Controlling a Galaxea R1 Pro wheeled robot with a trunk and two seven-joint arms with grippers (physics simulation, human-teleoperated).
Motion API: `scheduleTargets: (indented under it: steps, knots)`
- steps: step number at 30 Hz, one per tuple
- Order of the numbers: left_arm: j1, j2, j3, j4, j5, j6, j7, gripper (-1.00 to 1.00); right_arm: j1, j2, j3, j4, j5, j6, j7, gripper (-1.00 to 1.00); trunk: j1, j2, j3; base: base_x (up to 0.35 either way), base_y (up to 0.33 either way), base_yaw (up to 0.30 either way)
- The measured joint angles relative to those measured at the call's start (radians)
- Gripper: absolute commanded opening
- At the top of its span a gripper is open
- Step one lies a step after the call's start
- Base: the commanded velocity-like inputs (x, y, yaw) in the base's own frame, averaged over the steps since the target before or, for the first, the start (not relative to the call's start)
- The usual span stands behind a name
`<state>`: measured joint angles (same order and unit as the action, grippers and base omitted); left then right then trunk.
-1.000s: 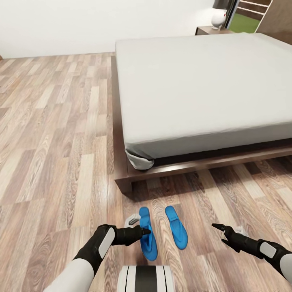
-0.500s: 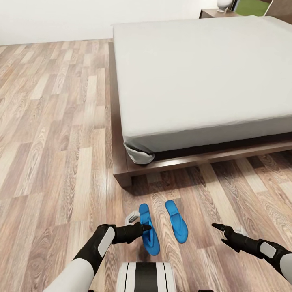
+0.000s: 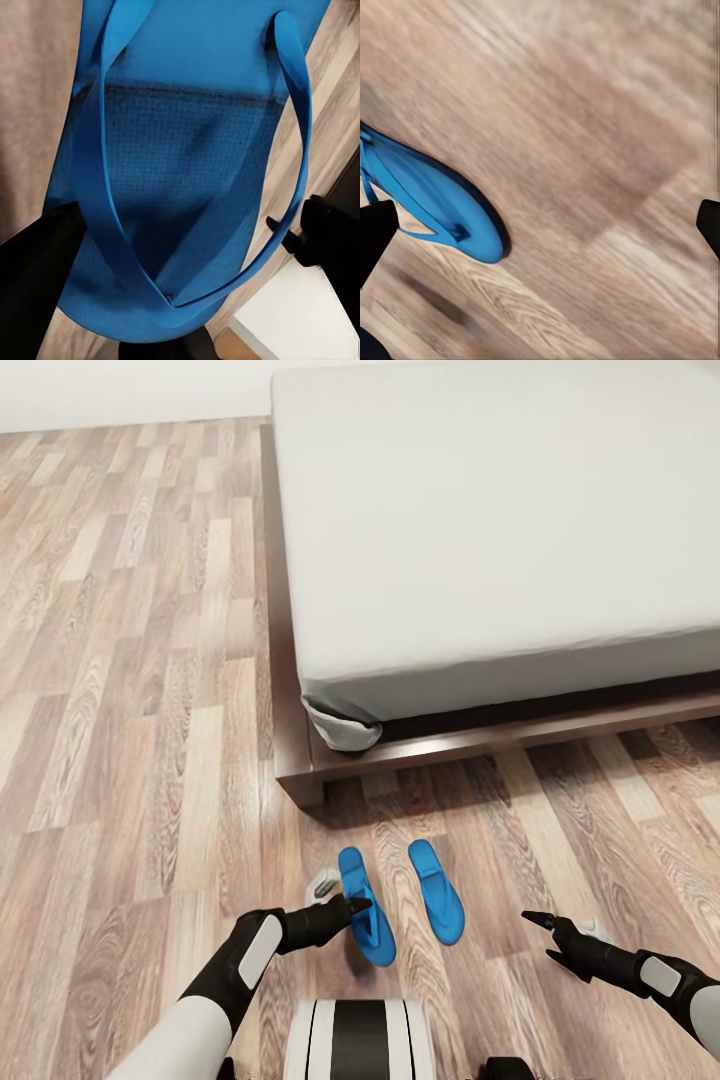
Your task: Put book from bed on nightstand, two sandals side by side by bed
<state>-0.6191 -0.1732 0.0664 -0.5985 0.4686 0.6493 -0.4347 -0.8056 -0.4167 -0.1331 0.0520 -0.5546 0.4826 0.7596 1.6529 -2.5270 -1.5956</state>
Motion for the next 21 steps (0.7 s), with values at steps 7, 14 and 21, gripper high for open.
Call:
scheduleTargets:
  steps: [7,14,21]
  knots:
    - [0.000,0.000,0.000,-0.005,0.021,-0.002,0.000,-1.00,0.000,0.000,-0.001,0.000,0.000,0.001,0.002,1.00,0.003,-0.002,-0.027,0.000,0.000,0.000]
    - [0.000,0.000,-0.002,-0.006,0.026,-0.002,-0.001,-1.00,0.000,-0.001,-0.002,0.000,-0.003,0.003,0.026,1.00,0.004,-0.002,-0.031,0.000,0.000,0.000]
    - [0.001,0.000,-0.002,-0.007,0.026,-0.001,-0.002,-1.00,0.004,-0.002,-0.002,0.000,-0.004,-0.012,0.216,1.00,0.004,-0.002,-0.031,0.000,0.000,0.000]
